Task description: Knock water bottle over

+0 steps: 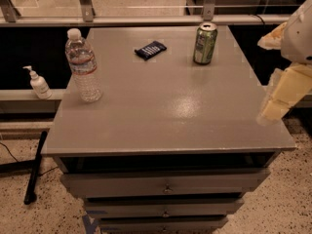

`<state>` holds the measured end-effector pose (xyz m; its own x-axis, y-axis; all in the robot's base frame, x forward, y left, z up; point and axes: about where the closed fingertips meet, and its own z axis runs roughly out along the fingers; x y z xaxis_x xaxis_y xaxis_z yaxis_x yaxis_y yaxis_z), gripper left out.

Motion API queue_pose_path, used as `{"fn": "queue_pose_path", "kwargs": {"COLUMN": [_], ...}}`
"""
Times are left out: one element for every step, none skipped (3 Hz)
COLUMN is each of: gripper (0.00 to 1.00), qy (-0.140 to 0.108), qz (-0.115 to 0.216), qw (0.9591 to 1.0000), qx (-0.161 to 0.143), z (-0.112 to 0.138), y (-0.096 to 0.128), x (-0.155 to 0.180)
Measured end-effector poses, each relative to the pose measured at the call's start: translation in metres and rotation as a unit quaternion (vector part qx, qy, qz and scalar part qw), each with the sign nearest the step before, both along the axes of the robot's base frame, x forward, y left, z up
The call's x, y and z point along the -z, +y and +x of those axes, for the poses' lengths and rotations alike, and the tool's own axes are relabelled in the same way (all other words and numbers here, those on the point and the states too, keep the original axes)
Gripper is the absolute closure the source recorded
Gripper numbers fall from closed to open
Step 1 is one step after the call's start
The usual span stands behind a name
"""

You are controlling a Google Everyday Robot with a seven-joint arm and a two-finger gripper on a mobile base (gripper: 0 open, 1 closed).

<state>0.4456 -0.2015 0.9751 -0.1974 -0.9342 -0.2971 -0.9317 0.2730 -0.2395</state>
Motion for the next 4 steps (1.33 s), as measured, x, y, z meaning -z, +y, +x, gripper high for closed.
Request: {"fn": "queue_pose_path", "kwargs": {"gripper": [0.00,0.00,0.00,0.00], "qy": [-0.015,-0.028,-0.033,-0.032], "qz": [0.106,0.204,0.294,0.370], "qw": [0.9938,0.9767,0.9516,0.9230], "qx": [-0.027,-0.058,-0.082,-0.101], "z": [0.019,0.037,0.046,0.044], "y": [0.053,0.113,0.172,0.238], "x": [0.009,0.016,0.025,0.027]}}
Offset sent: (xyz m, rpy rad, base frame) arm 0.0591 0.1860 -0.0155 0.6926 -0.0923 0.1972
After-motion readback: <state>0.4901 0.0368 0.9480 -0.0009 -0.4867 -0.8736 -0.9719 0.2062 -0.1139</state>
